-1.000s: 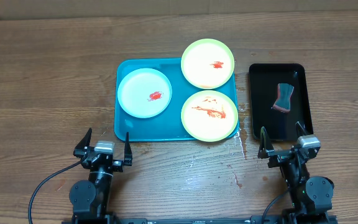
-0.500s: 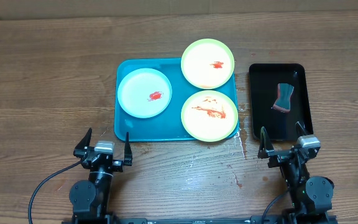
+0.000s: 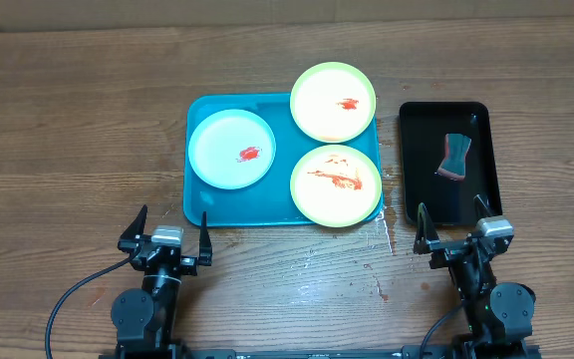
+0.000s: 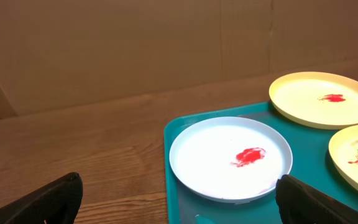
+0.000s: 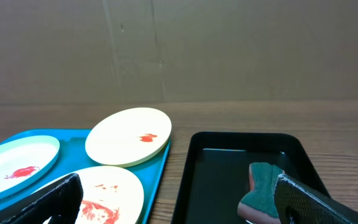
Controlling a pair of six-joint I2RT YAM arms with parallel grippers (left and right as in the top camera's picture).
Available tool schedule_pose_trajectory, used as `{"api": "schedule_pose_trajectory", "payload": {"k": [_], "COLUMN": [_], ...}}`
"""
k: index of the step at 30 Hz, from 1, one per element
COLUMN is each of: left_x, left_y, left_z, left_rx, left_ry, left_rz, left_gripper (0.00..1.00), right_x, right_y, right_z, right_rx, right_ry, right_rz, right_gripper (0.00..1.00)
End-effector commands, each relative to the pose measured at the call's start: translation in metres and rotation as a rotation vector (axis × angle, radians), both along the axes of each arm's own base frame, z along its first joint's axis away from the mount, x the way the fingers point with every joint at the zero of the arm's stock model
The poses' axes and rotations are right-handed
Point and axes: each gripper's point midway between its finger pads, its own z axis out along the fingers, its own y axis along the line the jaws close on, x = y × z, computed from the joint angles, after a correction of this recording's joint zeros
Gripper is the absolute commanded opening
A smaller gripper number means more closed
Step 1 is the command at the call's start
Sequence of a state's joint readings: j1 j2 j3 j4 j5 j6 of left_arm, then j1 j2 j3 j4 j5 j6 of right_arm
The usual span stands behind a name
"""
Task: Clean dirty plates on tray and stack at the side
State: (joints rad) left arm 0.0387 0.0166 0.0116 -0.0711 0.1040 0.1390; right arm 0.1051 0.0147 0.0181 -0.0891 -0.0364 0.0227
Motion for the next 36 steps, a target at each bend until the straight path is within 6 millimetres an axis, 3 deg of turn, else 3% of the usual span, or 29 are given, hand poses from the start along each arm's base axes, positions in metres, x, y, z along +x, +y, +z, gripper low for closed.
{"api": "schedule_pose_trajectory", "payload": {"k": [1, 10, 16, 20, 27, 36], "left_x": [0.0, 0.0, -0.003, -0.009, -0.016, 0.012], "left_y": [-0.002, 0.002, -0.019, -0.019, -0.026, -0.028], "left_z": [0.0, 0.006, 0.019, 0.048, 0.104, 0.145], "left_rx": [0.021, 0.024, -0.009, -0.056, -0.079, -0.115], "left_ry": [-0.011, -0.034, -0.066, -0.078, -0.026, 0.298], "left_rz": [-0.013, 0.011, -0.106, -0.104, -0.146, -0.147], "left_gripper": [1.0, 1.0, 1.0, 1.0, 1.0, 1.0], "right_x": [0.0, 0.0, -0.004, -0.012, -0.02, -0.007], "right_y": [-0.001, -0.003, -0.004, -0.009, -0.01, -0.008], "right_z": [0.0, -0.001, 0.016, 0.043, 0.069, 0.117], "right_rx": [0.002, 0.001, 0.049, 0.05, 0.048, 0.028], "right_ry": [-0.009, -0.008, -0.001, -0.017, 0.066, 0.214], "right_rz": [-0.007, -0.019, -0.021, -0.048, -0.046, -0.05], "right_gripper": [1.0, 1.0, 1.0, 1.0, 1.0, 1.0]}}
